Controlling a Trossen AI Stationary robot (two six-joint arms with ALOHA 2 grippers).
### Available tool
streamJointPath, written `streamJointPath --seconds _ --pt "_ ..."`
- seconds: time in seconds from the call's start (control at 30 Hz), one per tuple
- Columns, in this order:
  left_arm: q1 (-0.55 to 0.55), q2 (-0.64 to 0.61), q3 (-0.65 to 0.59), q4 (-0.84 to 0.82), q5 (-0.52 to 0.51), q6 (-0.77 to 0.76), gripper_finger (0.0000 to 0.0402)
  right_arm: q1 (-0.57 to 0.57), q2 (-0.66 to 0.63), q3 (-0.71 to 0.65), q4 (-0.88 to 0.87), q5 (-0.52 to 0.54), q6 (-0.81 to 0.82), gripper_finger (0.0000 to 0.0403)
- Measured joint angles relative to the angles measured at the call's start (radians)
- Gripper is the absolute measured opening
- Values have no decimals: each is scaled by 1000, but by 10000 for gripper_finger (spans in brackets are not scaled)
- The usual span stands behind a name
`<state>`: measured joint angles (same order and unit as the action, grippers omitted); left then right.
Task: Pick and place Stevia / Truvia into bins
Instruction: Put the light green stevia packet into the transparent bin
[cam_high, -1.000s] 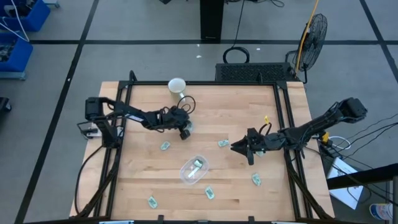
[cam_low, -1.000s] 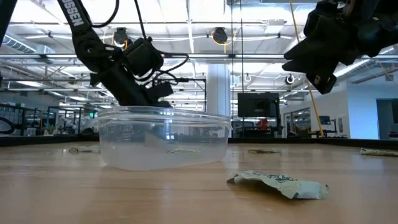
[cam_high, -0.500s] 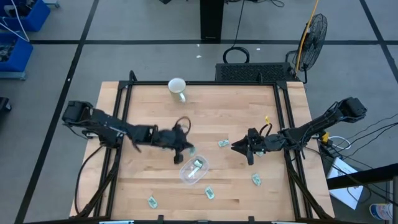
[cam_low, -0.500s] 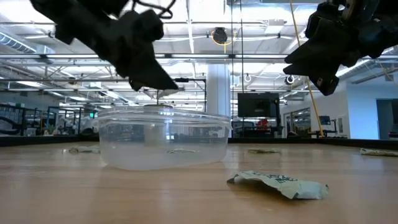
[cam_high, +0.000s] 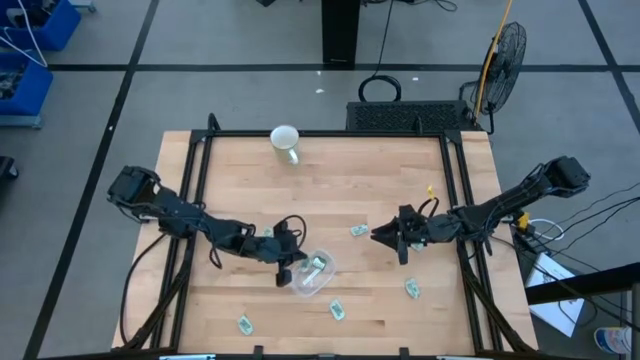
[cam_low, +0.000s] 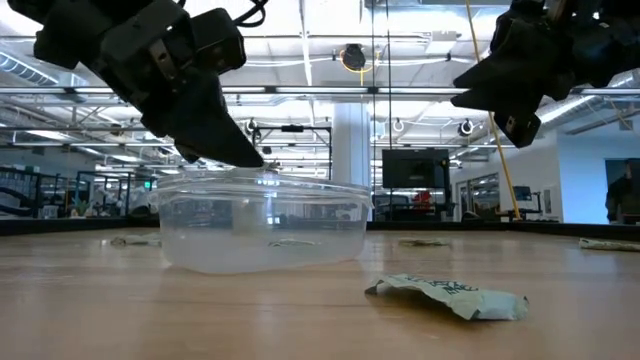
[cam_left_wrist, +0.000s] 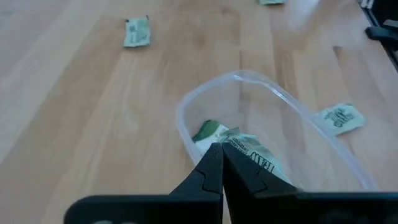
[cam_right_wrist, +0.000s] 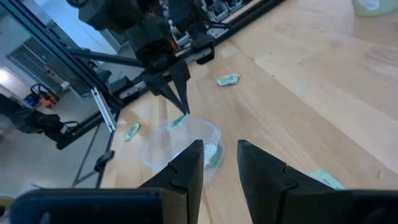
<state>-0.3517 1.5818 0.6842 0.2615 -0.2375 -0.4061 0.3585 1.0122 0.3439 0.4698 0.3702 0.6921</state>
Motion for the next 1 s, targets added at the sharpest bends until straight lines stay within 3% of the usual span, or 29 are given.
streamJointPath --seconds 0.4,0.63,0.83,1.0 --pt "-34 108 50 53 27 22 37 -17 0 -1 -3 -4 -2 93" --pt "-35 106 135 -35 30 99 90 -17 3 0 -7 -5 -51 93" --pt "-26 61 265 -396 -26 125 112 -5 3 1 27 -32 -63 93" --pt "-11 -8 383 -833 -231 33 113 21 17 24 50 -34 -95 93"
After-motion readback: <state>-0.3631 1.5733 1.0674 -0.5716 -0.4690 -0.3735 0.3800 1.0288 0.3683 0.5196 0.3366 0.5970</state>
